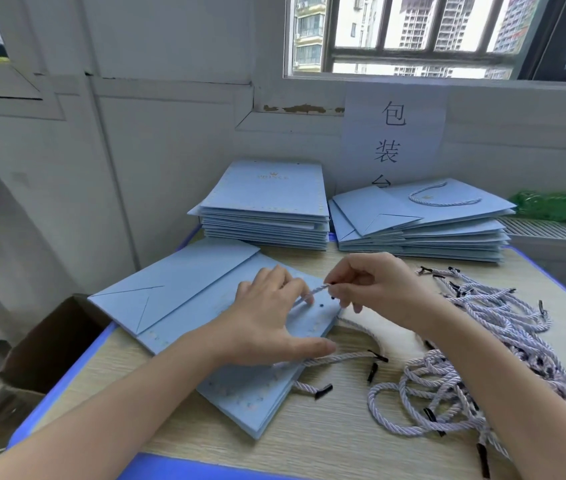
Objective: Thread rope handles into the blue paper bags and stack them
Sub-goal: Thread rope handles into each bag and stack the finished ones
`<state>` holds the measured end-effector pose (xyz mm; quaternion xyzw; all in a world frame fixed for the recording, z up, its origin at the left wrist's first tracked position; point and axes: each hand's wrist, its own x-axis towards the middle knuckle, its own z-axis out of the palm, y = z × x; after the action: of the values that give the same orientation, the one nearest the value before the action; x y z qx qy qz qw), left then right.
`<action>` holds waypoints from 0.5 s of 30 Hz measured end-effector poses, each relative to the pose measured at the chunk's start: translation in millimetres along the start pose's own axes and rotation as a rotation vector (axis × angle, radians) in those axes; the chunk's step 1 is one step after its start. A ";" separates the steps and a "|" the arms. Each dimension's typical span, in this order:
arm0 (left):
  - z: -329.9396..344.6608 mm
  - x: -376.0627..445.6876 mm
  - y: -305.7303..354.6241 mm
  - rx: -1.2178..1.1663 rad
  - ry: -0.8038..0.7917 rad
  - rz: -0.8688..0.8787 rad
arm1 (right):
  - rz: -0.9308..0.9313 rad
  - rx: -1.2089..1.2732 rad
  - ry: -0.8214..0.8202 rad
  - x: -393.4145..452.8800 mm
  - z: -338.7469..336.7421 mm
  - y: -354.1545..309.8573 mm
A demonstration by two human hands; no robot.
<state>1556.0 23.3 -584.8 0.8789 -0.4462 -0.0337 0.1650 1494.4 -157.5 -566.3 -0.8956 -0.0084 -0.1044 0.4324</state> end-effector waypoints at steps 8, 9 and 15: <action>1.0 -0.3 -1.3 -0.001 0.000 0.039 | -0.048 -0.270 0.027 3.2 17.2 -1.5; 0.6 -0.8 -0.7 0.009 -0.010 0.034 | -0.063 -0.316 0.036 3.2 18.1 -2.3; -1.2 -1.4 0.0 0.002 -0.029 0.025 | -0.062 -0.368 0.025 4.0 18.0 0.1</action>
<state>1555.5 24.7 -583.8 0.8728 -0.4597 -0.0438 0.1579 1501.6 -143.9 -576.5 -0.9575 -0.0116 -0.1285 0.2580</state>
